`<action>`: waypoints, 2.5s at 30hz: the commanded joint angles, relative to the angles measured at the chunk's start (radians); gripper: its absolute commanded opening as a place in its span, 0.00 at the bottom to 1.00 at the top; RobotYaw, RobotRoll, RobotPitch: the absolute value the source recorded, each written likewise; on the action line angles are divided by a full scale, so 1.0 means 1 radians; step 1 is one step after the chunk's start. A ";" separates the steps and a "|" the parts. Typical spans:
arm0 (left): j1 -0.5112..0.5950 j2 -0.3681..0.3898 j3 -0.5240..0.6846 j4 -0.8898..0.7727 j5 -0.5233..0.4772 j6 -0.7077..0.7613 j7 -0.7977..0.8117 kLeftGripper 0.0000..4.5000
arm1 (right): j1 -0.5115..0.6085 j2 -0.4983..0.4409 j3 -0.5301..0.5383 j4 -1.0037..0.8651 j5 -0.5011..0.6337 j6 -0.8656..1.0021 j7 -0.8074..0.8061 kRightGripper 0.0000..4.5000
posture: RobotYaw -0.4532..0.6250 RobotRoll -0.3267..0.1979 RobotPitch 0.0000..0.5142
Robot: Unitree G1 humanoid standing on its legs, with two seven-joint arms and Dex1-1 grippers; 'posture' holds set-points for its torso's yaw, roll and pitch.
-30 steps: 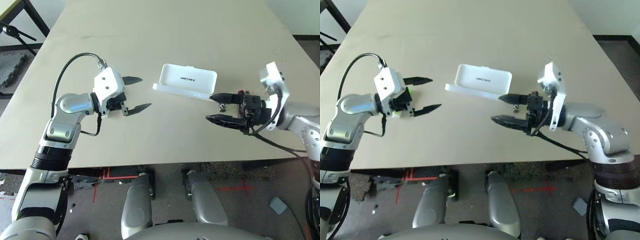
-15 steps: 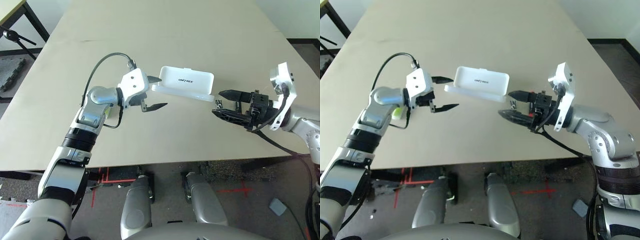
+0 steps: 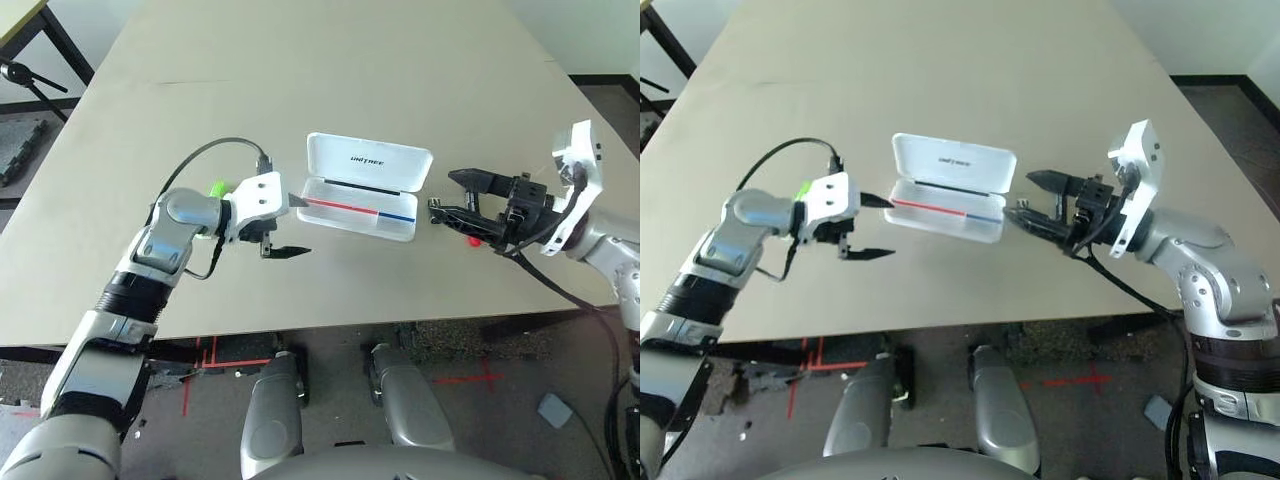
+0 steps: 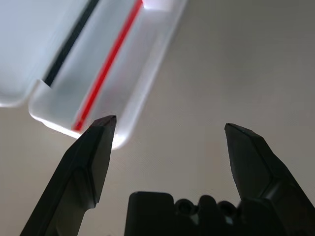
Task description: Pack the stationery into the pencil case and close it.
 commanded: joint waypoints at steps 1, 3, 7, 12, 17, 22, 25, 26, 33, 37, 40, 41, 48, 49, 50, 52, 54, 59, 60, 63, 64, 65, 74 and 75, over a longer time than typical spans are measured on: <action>0.010 -0.011 0.012 -0.008 0.013 -0.012 0.047 0.99 | -0.021 0.011 0.018 0.035 -0.020 -0.025 0.013 1.00 | 0.30 0.62 0.42; 0.005 -0.021 0.018 -0.003 0.014 -0.023 0.070 0.99 | -0.031 0.015 0.023 0.049 -0.026 -0.032 0.019 1.00 | 0.30 0.62 0.42; -0.005 -0.032 0.022 0.009 0.016 -0.041 0.100 0.99 | -0.038 0.019 0.028 0.065 -0.037 -0.042 0.030 1.00 | 0.30 0.62 0.42; -0.025 -0.051 -0.007 0.047 0.025 -0.051 0.094 0.99 | -0.027 0.022 0.023 0.058 -0.042 -0.049 0.025 1.00 | 0.27 0.62 0.42; -0.059 -0.084 -0.045 0.119 0.043 -0.075 0.070 0.99 | 0.013 0.014 -0.006 0.014 -0.033 -0.039 0.001 1.00 | 0.23 0.62 0.43; -0.089 -0.095 -0.076 0.167 0.051 -0.062 0.020 0.99 | 0.054 0.006 -0.035 -0.025 -0.026 -0.032 -0.024 1.00 | 0.20 0.62 0.44; -0.104 -0.092 -0.094 0.185 0.055 -0.038 -0.019 0.91 | 0.071 0.007 -0.048 -0.047 -0.021 -0.027 -0.045 1.00 | 0.18 0.62 0.44; -0.108 -0.091 -0.097 0.190 0.057 -0.029 -0.027 0.86 | 0.075 0.007 -0.052 -0.053 -0.020 -0.027 -0.050 1.00 | 0.17 0.62 0.44; -0.134 -0.068 -0.108 0.180 0.057 0.063 -0.092 0.27 | 0.103 0.011 -0.069 -0.082 -0.019 -0.029 -0.082 1.00 | 0.16 0.62 0.44; -0.135 -0.038 -0.101 0.143 0.043 0.105 -0.135 0.01 | 0.108 0.020 -0.064 -0.086 -0.021 -0.038 -0.095 1.00 | 0.16 0.62 0.44; -0.122 -0.003 -0.095 0.093 0.027 0.151 -0.165 0.01 | 0.101 0.027 -0.053 -0.075 -0.030 -0.049 -0.097 1.00 | 0.17 0.62 0.44; -0.118 0.004 -0.092 0.078 0.024 0.166 -0.170 0.01 | 0.099 0.029 -0.051 -0.072 -0.032 -0.052 -0.097 1.00 | 0.18 0.62 0.44; -0.060 0.084 -0.060 -0.036 0.000 0.217 -0.186 0.01 | 0.067 0.050 -0.018 -0.035 -0.054 -0.079 -0.086 1.00 | 0.21 0.62 0.44; -0.043 0.100 -0.053 -0.055 -0.005 0.217 -0.187 0.01 | 0.061 0.051 -0.015 -0.027 -0.056 -0.082 -0.082 1.00 | 0.22 0.62 0.44; -0.029 0.114 -0.048 -0.068 -0.008 0.217 -0.188 0.01 | 0.055 0.051 -0.012 -0.019 -0.058 -0.085 -0.078 1.00 | 0.23 0.62 0.44; 0.004 0.145 -0.032 -0.099 -0.016 0.221 -0.186 0.01 | 0.042 0.053 -0.003 -0.002 -0.065 -0.091 -0.069 1.00 | 0.24 0.62 0.45; 0.024 0.157 -0.026 -0.110 -0.015 0.217 -0.175 0.01 | 0.033 0.056 0.004 0.010 -0.068 -0.096 -0.063 1.00 | 0.25 0.62 0.45; 0.039 0.129 -0.019 -0.103 -0.001 0.209 -0.102 0.01 | 0.006 0.063 0.020 0.042 -0.076 -0.103 -0.046 1.00 | 0.27 0.62 0.46; 0.038 0.123 -0.018 -0.104 -0.001 0.212 -0.091 0.01 | 0.003 0.063 0.021 0.045 -0.078 -0.104 -0.043 1.00 | 0.27 0.62 0.46; 0.054 0.125 -0.008 -0.163 -0.028 0.269 -0.087 0.16 | -0.007 0.059 0.021 0.059 -0.081 -0.105 -0.032 1.00 | 0.28 0.62 0.47; 0.063 0.131 -0.002 -0.185 -0.035 0.282 -0.087 0.24 | -0.009 0.058 0.021 0.062 -0.082 -0.104 -0.028 1.00 | 0.28 0.62 0.47; 0.073 0.137 0.004 -0.204 -0.040 0.289 -0.087 0.32 | -0.010 0.057 0.021 0.065 -0.083 -0.104 -0.025 1.00 | 0.28 0.62 0.47; 0.147 0.186 0.138 -0.373 -0.157 0.314 -0.081 0.99 | -0.019 0.053 0.022 0.076 -0.086 -0.097 -0.005 1.00 | 0.30 0.62 0.48; 0.158 0.193 0.162 -0.386 -0.177 0.311 -0.082 0.99 | -0.019 0.052 0.021 0.076 -0.085 -0.096 -0.003 1.00 | 0.30 0.62 0.48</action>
